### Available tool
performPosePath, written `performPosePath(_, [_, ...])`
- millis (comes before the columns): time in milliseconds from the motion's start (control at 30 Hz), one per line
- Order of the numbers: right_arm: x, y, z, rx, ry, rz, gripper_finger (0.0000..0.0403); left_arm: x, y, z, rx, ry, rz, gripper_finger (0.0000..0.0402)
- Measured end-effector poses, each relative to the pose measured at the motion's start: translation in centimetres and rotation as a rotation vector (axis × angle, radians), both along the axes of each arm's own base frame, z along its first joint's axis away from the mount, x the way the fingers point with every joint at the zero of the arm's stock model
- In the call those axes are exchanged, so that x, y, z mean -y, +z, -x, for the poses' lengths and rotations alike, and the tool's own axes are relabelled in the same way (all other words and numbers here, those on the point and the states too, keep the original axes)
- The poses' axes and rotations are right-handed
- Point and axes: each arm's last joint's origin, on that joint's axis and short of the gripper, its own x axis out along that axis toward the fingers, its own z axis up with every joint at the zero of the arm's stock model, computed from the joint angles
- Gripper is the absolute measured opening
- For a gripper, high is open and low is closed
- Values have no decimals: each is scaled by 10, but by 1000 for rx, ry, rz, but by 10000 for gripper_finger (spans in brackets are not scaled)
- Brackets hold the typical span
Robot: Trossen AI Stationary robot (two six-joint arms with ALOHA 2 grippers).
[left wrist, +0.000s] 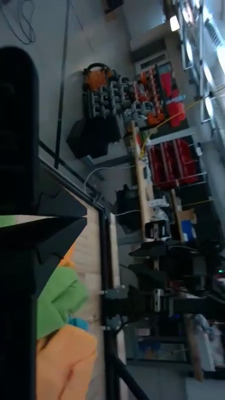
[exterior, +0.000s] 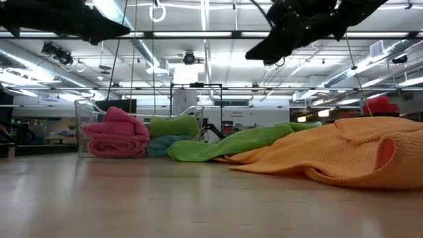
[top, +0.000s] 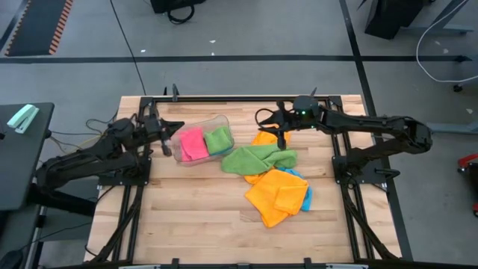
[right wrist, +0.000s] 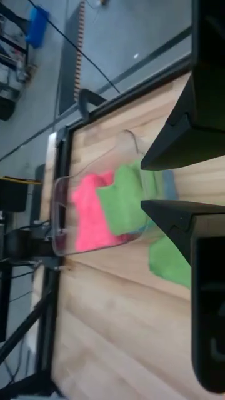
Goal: Fold microfiber towels
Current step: Fold the bottom yellow microfiber towel
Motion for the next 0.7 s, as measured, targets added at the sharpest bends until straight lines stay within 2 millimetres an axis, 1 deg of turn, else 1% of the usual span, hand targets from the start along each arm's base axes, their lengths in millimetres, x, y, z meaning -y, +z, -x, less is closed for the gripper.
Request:
performPosePath(67, [-3,3,4,21,2,-5,96,2,2,5,29,-2,9,23])
performPosePath(133, [-8,-1,7,21,3,-39,96,3,-2,7,56,-4,27,17])
performPosePath(300, [-29,-35,9,-25,41,-143,96,3,-26,8,115,-14,85,6])
performPosePath(367, [-38,-44,10,-50,40,-167,96,4,-36,8,116,-19,121,12])
performPosePath(467, [-52,-51,9,-73,32,-191,96,5,-45,9,128,-34,156,28])
performPosePath(600, [-75,-60,2,-112,53,-208,96,9,-45,11,149,-72,156,34])
performPosePath(700, [-92,-70,-4,-159,56,-209,96,13,-43,13,153,-115,124,25])
